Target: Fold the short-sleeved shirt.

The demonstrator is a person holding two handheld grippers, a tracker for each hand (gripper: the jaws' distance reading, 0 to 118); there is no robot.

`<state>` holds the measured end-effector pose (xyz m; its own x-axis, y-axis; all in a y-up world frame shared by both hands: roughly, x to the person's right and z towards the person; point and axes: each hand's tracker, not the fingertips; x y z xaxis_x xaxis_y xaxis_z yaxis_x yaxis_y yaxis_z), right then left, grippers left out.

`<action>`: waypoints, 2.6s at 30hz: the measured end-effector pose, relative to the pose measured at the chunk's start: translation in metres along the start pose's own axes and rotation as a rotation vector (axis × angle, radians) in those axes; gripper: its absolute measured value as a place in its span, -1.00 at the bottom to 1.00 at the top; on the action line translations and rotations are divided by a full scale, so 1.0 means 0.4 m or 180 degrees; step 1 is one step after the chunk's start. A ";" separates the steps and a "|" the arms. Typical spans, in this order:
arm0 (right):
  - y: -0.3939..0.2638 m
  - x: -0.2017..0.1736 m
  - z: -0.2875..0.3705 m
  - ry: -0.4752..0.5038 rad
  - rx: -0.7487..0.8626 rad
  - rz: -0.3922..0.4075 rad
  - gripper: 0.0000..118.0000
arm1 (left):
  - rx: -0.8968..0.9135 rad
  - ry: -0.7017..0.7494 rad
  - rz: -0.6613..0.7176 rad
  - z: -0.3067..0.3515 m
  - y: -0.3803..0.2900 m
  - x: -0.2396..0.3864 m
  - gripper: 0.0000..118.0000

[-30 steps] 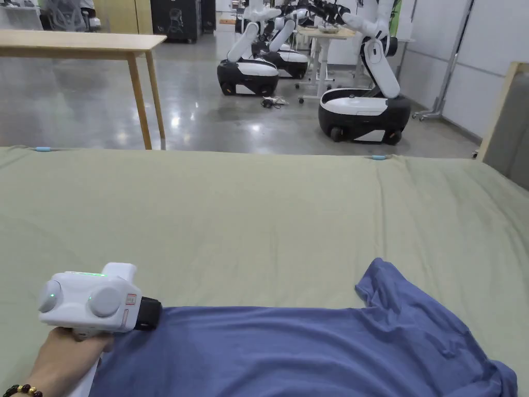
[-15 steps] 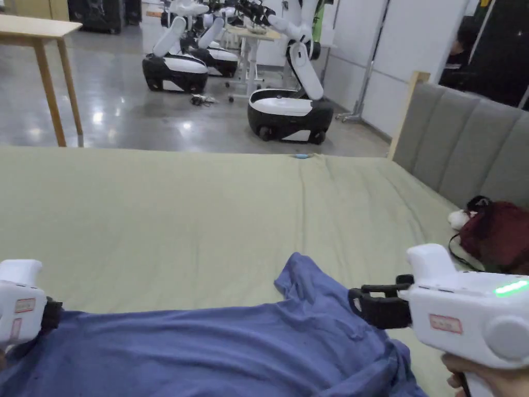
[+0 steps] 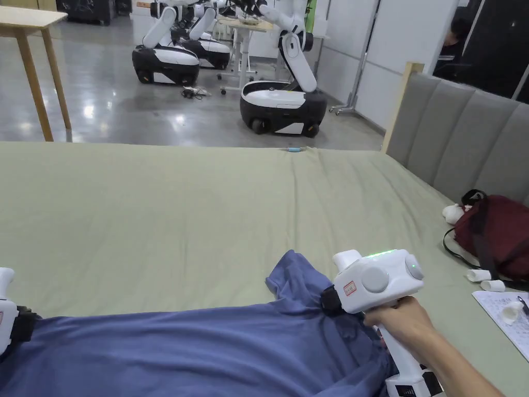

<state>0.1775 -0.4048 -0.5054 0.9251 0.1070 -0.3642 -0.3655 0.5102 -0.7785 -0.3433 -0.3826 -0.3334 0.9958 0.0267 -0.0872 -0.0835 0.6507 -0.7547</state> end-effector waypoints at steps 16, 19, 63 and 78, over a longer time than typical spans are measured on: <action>-0.130 -0.043 0.446 0.0108 0.1109 0.0020 -0.90 | 0.0397 -0.0297 -0.0055 0.277 -0.041 -0.010 -0.99; -0.232 -0.052 0.565 0.0151 0.1217 0.0025 -0.91 | 0.0464 -0.0395 -0.0037 0.385 -0.109 -0.020 -0.99; -0.704 -0.243 0.775 0.0436 0.1634 -0.0381 -0.96 | 0.0833 -0.0573 0.0861 0.638 -0.555 -0.072 -1.00; -0.681 -0.293 0.768 0.0653 0.1652 -0.0228 -0.96 | 0.0113 -0.1749 0.1691 0.272 -0.513 -0.241 0.99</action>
<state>0.2001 -0.2941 -0.0938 0.8880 -0.0851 -0.4518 -0.1561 0.8685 -0.4704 -0.4182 -0.4360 -0.0995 0.6981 0.7104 -0.0896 -0.5644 0.4689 -0.6794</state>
